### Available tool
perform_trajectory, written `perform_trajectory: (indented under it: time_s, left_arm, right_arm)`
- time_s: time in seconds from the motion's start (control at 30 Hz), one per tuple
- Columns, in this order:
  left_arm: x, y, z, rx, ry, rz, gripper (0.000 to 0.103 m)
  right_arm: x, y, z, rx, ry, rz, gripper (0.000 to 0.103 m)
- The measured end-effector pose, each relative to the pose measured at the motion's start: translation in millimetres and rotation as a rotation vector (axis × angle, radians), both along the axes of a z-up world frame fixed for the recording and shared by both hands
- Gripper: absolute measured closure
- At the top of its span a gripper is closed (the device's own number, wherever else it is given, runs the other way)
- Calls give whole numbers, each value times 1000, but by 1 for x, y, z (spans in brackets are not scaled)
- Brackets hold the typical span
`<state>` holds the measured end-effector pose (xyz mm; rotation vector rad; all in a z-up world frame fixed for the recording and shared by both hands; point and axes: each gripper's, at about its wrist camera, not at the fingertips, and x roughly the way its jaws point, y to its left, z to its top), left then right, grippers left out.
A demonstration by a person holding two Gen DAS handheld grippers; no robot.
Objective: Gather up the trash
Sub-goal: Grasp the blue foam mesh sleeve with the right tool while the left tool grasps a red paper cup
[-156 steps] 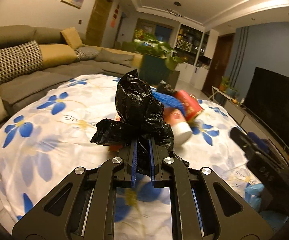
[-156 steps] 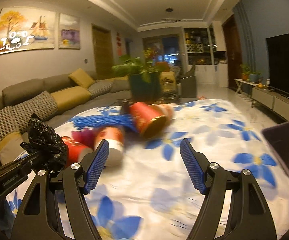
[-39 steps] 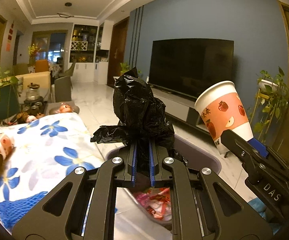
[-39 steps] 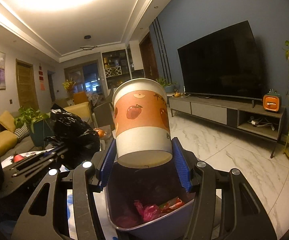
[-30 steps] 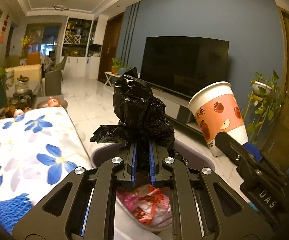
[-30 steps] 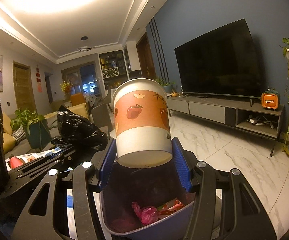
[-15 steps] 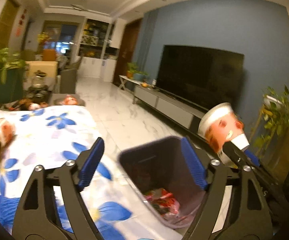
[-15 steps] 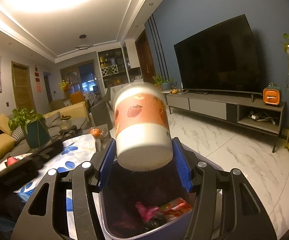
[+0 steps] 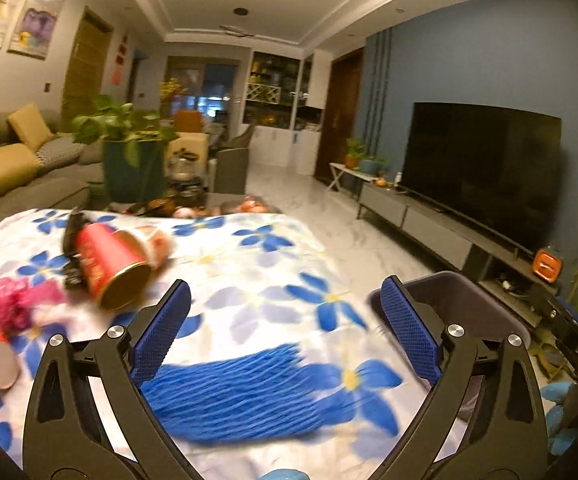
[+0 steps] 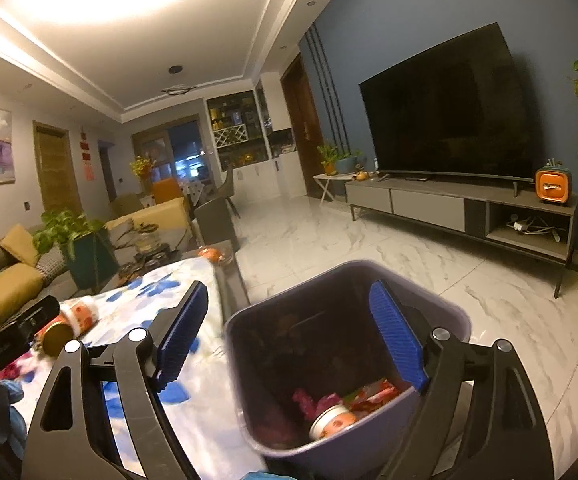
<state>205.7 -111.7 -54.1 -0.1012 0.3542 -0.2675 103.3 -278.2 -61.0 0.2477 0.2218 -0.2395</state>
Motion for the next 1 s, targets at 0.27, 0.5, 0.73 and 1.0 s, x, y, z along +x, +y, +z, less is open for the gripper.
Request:
perform_trajectory:
  time_s: [0.27,0.5,0.73,1.0]
  left_arm:
    - [-20,40,-4,26,24,102,9]
    - [-35,72,-4,29,38,171,9]
    - [-51,113,-4,32,23,241,9]
    - [-71,166,-6,12,14,336,9]
  right_arm:
    - [-7,39,2,-8,16,89,22]
    - [-8,75,2,-20,32,164,22]
    - [-1,113,-2,-27,55,227,22]
    - [24,163,-18,-58,116,287,22]
